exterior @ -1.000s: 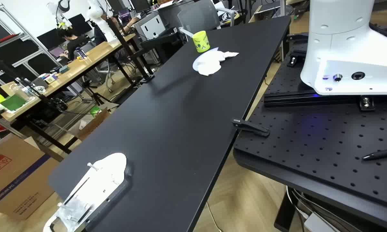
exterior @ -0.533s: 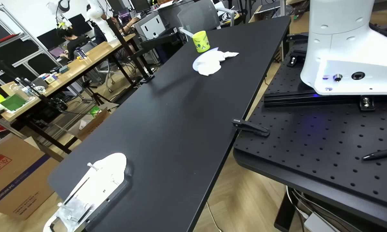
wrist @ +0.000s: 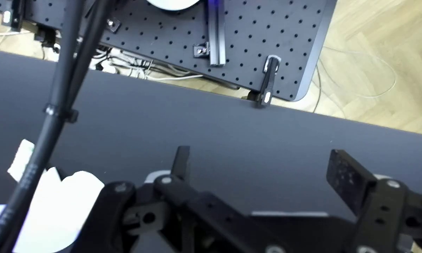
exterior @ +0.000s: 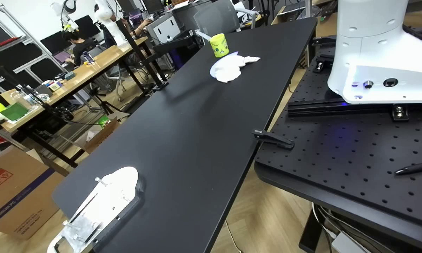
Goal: Hang the white cloth on the black object
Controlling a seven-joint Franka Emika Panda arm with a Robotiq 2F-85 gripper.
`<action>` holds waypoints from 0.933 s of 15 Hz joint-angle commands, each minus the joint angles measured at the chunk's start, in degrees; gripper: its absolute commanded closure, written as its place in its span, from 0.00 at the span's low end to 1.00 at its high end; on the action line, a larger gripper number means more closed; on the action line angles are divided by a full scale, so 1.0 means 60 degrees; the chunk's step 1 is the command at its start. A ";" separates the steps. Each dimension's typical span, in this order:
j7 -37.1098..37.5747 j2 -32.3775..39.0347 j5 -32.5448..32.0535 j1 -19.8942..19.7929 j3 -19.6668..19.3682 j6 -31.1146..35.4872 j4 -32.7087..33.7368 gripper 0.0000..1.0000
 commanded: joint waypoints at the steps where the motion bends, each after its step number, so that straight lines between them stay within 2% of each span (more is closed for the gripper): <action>1: 0.0255 -0.0843 -0.1021 -0.0550 -0.0067 0.0734 -0.0297 0.00; 7: 0.0068 -0.1792 -0.2934 -0.1525 -0.0745 0.1831 -0.0564 0.00; 12: 0.0032 -0.1750 -0.2767 -0.1533 -0.0907 0.1817 -0.0399 0.00; 14: -0.0026 -0.1573 -0.2839 -0.1663 -0.1105 0.2148 -0.0365 0.00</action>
